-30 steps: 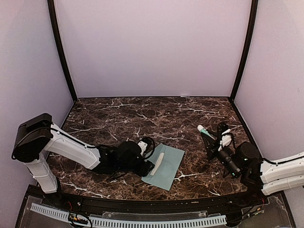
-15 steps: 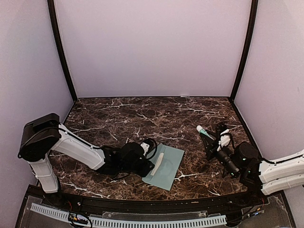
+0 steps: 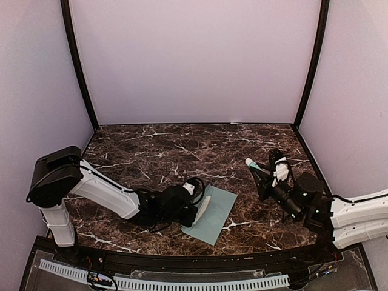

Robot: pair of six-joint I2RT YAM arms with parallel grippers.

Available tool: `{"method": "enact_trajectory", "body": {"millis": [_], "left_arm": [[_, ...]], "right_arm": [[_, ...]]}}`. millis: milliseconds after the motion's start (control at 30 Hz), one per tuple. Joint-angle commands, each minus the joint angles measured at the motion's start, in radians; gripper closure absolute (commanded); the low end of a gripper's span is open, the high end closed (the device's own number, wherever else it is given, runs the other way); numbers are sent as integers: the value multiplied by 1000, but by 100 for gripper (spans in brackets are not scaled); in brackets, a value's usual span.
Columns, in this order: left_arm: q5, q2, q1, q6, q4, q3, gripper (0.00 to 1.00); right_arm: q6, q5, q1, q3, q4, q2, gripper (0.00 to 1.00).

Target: Place the letter into the envelope and seal it

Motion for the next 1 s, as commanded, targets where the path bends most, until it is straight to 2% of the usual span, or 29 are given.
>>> {"method": "enact_trajectory", "body": {"millis": [0,100,233,433,533,733,967], "left_arm": [[-64,-27,-22,-42,-33,2,100],[-69,-32,-30,-59,-23,-14,100],[-66,-61,-33,-93,25,-59,100],[-49,-92,-34,-137,60,-96,100],[-9,-87,-35,-144,82,-97,100],[3,-78,-38,-147,97,-94,100],[3,-79,-40,-151,103,-99,100]], "right_arm": [[289,-17,-7,218,-392,1,100],[443,-85,-8,347,-640,23,100],[578,-254,-7,497,-896,87,100],[731,-472,-7,681,-1160,276,100],[778,-546,9,756,-1225,388,100],[829,-531,76,921,-1349,564,100],[851,-475,154,1029,-1435,699,100]]}}
